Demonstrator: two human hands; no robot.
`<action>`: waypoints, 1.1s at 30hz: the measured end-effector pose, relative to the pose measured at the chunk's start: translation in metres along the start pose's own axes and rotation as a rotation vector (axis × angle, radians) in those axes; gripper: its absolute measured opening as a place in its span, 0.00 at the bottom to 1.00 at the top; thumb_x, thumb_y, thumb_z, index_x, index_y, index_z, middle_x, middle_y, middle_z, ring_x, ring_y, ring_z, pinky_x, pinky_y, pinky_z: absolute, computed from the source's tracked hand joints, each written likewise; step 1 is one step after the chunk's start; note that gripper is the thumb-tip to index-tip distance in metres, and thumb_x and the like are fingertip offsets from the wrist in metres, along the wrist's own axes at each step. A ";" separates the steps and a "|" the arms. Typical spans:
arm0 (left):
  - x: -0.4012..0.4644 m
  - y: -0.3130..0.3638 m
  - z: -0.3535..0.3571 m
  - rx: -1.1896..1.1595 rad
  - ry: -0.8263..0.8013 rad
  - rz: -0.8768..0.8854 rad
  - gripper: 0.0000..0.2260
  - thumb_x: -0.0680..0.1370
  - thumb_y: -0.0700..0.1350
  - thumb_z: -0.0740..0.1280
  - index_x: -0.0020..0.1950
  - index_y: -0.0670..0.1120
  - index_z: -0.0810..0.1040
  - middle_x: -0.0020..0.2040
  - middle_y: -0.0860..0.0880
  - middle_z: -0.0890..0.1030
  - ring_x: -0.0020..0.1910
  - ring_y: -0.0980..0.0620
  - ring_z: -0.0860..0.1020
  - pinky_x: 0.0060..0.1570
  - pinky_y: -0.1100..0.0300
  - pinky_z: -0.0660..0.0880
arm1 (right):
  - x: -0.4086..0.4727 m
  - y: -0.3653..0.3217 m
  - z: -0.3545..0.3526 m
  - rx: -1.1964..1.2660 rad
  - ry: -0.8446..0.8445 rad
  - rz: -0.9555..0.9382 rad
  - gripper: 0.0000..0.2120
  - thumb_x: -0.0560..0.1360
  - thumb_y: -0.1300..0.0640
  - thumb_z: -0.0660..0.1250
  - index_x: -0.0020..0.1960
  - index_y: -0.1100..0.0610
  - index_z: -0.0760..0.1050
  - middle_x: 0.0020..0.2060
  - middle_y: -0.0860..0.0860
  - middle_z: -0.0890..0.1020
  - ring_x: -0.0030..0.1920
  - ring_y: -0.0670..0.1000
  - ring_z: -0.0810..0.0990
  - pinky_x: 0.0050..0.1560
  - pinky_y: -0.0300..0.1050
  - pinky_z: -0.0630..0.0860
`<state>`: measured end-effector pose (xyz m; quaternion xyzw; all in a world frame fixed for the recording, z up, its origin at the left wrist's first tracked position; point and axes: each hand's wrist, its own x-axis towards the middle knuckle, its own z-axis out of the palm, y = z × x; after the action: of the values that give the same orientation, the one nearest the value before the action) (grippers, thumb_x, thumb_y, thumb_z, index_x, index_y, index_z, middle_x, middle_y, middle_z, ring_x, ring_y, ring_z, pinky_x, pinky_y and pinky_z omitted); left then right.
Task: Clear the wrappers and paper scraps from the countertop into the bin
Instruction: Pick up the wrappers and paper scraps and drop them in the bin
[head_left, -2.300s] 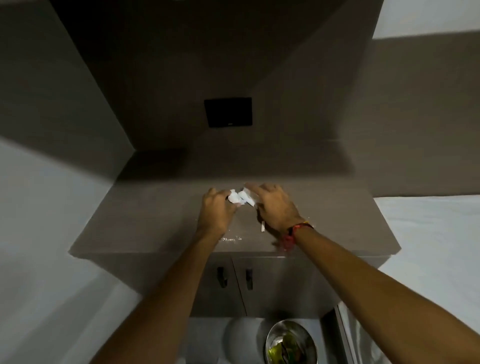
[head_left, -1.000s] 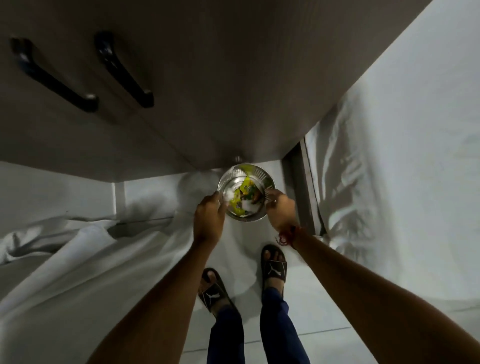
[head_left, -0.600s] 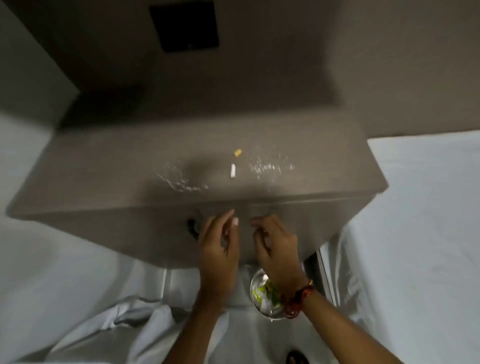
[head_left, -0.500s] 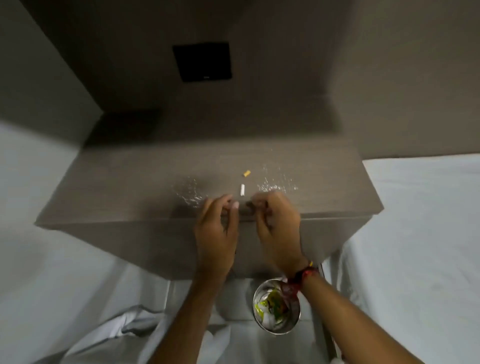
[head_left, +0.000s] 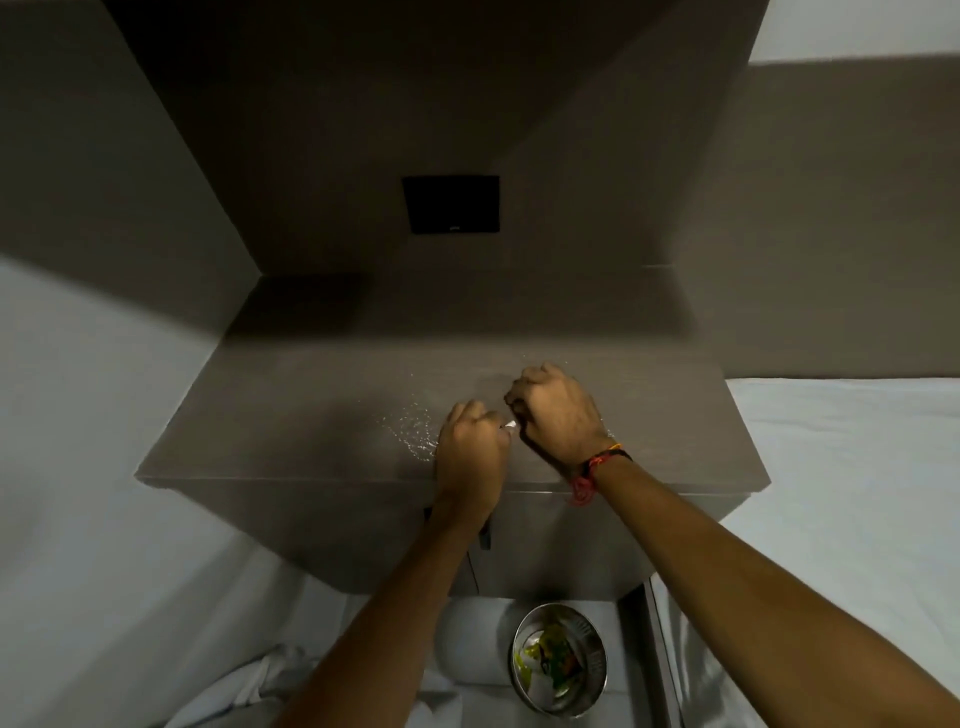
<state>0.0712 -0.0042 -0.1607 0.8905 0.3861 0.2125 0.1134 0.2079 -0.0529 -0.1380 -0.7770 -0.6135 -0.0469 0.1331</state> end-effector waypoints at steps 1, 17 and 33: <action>-0.003 0.001 -0.003 -0.039 0.038 -0.027 0.09 0.80 0.44 0.66 0.47 0.43 0.84 0.47 0.46 0.81 0.50 0.47 0.77 0.48 0.54 0.75 | -0.002 0.000 -0.001 0.007 0.016 -0.001 0.09 0.74 0.60 0.66 0.51 0.54 0.83 0.49 0.50 0.81 0.53 0.54 0.77 0.47 0.48 0.77; -0.254 -0.043 0.207 -0.532 -0.320 -0.470 0.03 0.75 0.40 0.74 0.45 0.40 0.85 0.39 0.42 0.86 0.39 0.44 0.83 0.44 0.51 0.80 | -0.294 -0.015 0.245 0.761 0.017 0.871 0.04 0.76 0.64 0.70 0.48 0.58 0.83 0.47 0.54 0.84 0.47 0.53 0.84 0.52 0.52 0.81; -0.315 -0.091 0.246 -0.489 -0.317 -0.507 0.10 0.79 0.38 0.66 0.59 0.42 0.82 0.53 0.44 0.86 0.51 0.47 0.85 0.52 0.55 0.82 | -0.356 -0.030 0.320 0.583 -0.403 0.528 0.14 0.81 0.62 0.61 0.64 0.60 0.78 0.60 0.58 0.82 0.60 0.57 0.81 0.62 0.53 0.78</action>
<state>-0.0652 -0.1835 -0.5032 0.7352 0.5097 0.1229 0.4295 0.0640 -0.2964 -0.5252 -0.8307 -0.3951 0.3162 0.2321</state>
